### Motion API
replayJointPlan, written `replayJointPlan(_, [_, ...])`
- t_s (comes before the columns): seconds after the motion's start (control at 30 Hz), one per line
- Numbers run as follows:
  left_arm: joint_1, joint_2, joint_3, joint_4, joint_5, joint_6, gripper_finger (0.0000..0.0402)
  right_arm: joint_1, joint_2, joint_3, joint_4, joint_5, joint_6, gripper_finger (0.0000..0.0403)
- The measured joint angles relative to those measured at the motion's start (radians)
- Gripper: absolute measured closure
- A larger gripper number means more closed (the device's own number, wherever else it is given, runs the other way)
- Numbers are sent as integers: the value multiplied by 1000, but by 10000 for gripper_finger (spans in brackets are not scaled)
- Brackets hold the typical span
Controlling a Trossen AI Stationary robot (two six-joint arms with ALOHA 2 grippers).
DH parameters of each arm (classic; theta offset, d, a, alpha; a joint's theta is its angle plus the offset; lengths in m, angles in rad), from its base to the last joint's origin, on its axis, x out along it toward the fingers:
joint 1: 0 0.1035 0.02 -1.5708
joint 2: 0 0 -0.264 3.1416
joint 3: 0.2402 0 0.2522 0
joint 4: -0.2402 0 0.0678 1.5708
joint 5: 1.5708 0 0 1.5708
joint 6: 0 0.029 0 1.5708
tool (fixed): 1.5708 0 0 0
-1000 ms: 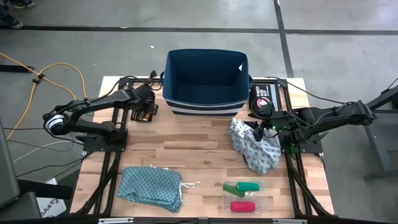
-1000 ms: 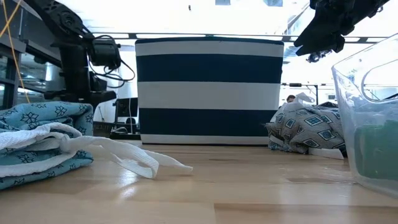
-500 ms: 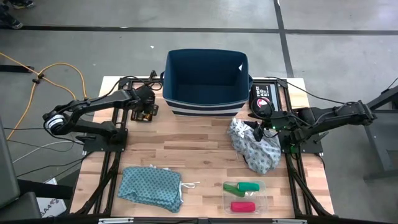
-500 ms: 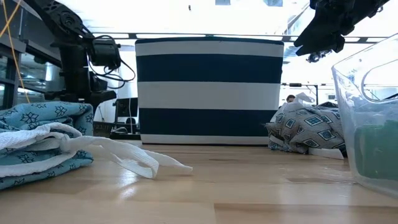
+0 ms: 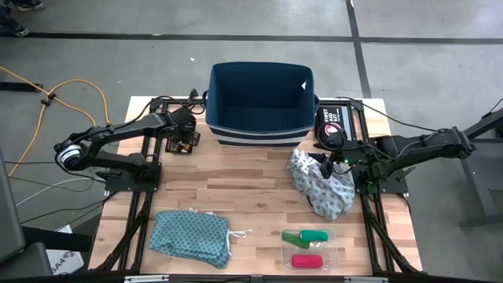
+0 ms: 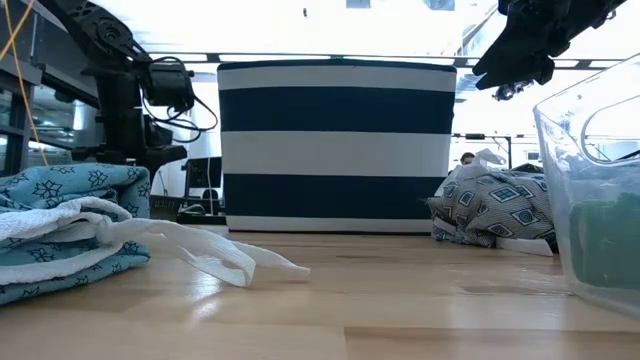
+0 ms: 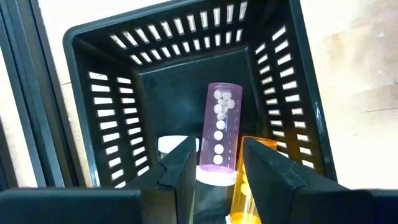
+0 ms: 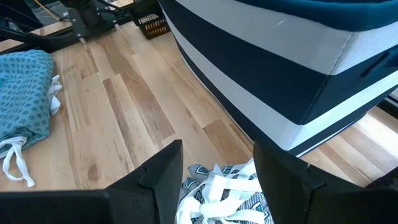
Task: Pick & Place Medicine items
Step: Put the light blue patient gown into the laundry bin
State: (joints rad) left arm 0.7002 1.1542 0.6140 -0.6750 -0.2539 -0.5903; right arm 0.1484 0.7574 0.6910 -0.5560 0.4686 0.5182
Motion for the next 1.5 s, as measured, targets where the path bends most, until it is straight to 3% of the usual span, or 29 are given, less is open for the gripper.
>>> replayJointPlan(0.37, [0, -17, 0, -6, -1, 0, 275, 0, 0, 0, 0, 0, 0, 219])
replayJointPlan(1.07, [-72, -273, 0, -116, 6, 0, 275, 0, 0, 0, 0, 0, 0, 219])
replayJointPlan(1.5, [-266, -348, 0, -114, 326, 56, 275, 0, 0, 0, 0, 0, 0, 219])
